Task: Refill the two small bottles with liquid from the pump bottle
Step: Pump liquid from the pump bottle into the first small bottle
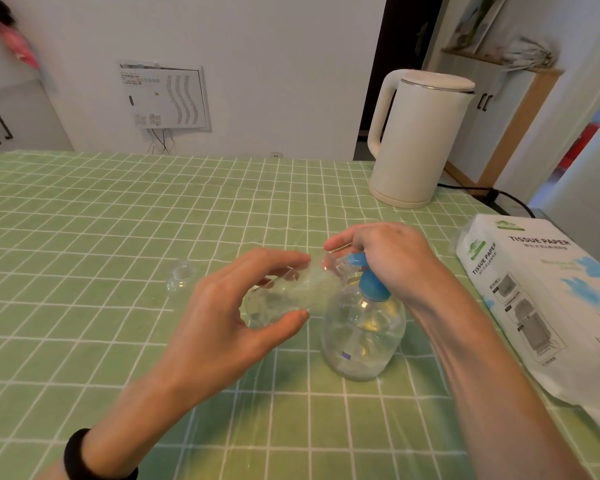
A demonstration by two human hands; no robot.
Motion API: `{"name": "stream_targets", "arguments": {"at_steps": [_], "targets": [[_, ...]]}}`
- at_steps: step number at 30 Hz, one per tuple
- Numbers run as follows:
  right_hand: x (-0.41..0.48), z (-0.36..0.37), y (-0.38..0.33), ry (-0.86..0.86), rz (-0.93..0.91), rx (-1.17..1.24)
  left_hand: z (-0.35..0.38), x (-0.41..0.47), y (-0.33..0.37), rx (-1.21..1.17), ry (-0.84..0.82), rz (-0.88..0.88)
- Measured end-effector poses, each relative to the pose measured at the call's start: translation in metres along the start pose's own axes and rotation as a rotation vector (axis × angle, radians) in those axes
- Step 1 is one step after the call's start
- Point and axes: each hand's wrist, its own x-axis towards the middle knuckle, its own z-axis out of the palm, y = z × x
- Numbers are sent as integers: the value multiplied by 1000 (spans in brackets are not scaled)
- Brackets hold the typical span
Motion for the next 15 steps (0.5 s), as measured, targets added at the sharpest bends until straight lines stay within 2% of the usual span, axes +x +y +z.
{"name": "stream_targets", "arguments": {"at_steps": [15], "targets": [[-4,3,-1,-25,-6,1,0,1,-1,18,9,-9]]}}
